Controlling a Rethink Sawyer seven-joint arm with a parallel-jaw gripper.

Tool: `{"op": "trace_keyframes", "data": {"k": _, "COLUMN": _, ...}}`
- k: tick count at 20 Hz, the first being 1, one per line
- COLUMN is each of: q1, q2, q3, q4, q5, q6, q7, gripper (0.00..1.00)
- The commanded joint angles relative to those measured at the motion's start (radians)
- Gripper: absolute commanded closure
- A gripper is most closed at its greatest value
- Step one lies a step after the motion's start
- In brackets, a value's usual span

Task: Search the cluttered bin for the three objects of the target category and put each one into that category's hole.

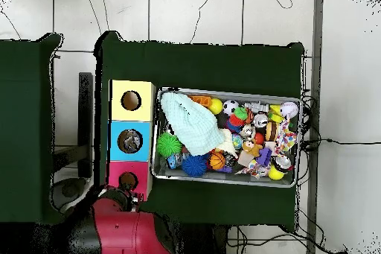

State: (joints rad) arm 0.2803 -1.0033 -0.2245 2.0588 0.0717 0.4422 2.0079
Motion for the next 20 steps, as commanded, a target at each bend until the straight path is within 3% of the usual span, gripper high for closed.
{"op": "trace_keyframes", "data": {"k": 1, "q1": -0.186, "q2": 0.015, "q3": 0.136, "q4": -0.131, "q5": -0.112, "q6": 0.141, "q7": -0.212, "gripper": 1.00}}
{"op": "trace_keyframes", "data": {"k": 4, "q1": -0.264, "q2": 0.029, "q3": 0.197, "q4": -0.175, "q5": -0.178, "q6": 0.167, "q7": -0.293, "gripper": 1.00}}
{"op": "trace_keyframes", "data": {"k": 11, "q1": -0.382, "q2": 0.036, "q3": 0.307, "q4": -0.169, "q5": -0.282, "q6": 0.142, "q7": -0.284, "gripper": 1.00}}
{"op": "trace_keyframes", "data": {"k": 20, "q1": -0.460, "q2": 0.058, "q3": 0.394, "q4": -0.146, "q5": -0.371, "q6": 0.115, "q7": -0.225, "gripper": 1.00}}
